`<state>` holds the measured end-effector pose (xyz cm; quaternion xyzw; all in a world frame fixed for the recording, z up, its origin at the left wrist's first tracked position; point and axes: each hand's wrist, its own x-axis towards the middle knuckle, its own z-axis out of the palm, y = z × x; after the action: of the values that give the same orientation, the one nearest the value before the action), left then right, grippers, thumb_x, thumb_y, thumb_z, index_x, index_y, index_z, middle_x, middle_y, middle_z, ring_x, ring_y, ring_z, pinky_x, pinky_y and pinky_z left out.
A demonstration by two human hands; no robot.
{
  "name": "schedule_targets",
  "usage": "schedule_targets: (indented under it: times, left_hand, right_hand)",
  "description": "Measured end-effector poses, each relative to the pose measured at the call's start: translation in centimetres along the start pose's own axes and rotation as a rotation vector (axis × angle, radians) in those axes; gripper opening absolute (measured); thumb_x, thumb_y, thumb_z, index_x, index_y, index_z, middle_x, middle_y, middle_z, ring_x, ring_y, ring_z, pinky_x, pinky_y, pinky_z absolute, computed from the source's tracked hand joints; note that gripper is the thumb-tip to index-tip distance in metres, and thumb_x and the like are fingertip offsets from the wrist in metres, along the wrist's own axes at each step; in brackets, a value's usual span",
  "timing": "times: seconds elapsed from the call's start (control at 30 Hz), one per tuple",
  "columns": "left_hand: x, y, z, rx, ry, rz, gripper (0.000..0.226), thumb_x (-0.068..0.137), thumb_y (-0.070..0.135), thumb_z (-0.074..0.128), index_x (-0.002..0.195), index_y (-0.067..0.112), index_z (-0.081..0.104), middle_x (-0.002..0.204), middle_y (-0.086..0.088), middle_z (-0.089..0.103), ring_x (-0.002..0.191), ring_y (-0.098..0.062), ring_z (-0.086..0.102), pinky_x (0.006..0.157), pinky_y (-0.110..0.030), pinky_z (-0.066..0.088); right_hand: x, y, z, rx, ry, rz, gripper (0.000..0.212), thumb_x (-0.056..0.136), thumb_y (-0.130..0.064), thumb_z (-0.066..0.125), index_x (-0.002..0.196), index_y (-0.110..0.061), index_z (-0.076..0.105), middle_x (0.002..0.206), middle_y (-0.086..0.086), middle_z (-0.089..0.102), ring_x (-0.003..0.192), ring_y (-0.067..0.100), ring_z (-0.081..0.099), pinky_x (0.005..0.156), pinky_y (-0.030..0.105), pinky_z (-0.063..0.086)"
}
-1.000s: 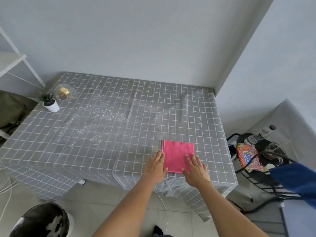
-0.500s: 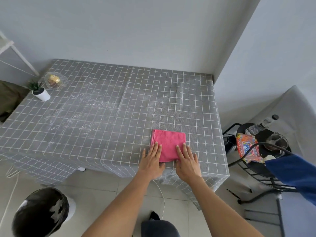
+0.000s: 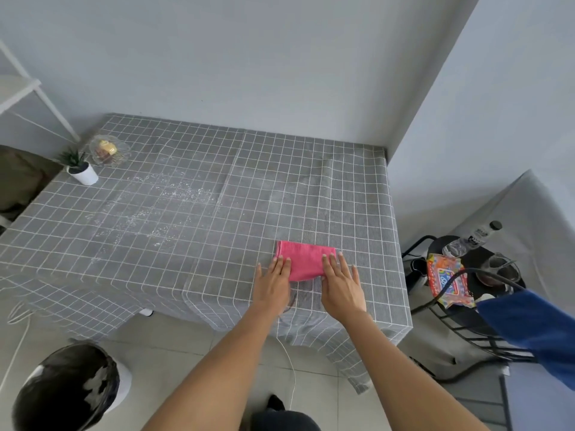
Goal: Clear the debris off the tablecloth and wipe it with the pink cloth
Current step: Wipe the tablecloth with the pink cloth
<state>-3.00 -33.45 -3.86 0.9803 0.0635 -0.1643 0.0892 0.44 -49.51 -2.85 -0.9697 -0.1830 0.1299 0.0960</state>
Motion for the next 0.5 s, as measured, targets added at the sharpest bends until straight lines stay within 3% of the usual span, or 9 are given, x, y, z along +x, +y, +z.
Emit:
schedule_targets:
  times: [0.23,0.5]
  left_hand:
    - [0.3,-3.9,-4.8,0.023,0.152,-0.035,0.064,0.1,0.016,0.037,0.152,0.012,-0.002,0.16,-0.006,-0.003,0.148,-0.019,-0.002,0.116,-0.051,-0.004]
    - [-1.0,-12.4,-9.5,0.038,0.197,-0.18,0.066,0.1,0.026,0.039,0.152,0.012,0.0,0.16,-0.006,-0.001,0.148,-0.019,0.001,0.116,-0.053,0.002]
  right_hand:
    - [2.8,-4.6,-3.1,-0.008,0.098,-0.067,0.056,0.102,-0.018,0.025,0.154,-0.012,0.005,0.162,0.005,0.006,0.148,0.022,-0.01,0.12,0.043,-0.004]
    - [6.9,-13.6,-5.0,-0.061,0.115,-0.251,0.063,0.098,-0.012,0.034,0.153,-0.01,0.005,0.162,0.006,0.005,0.148,0.024,-0.013,0.119,0.043,-0.006]
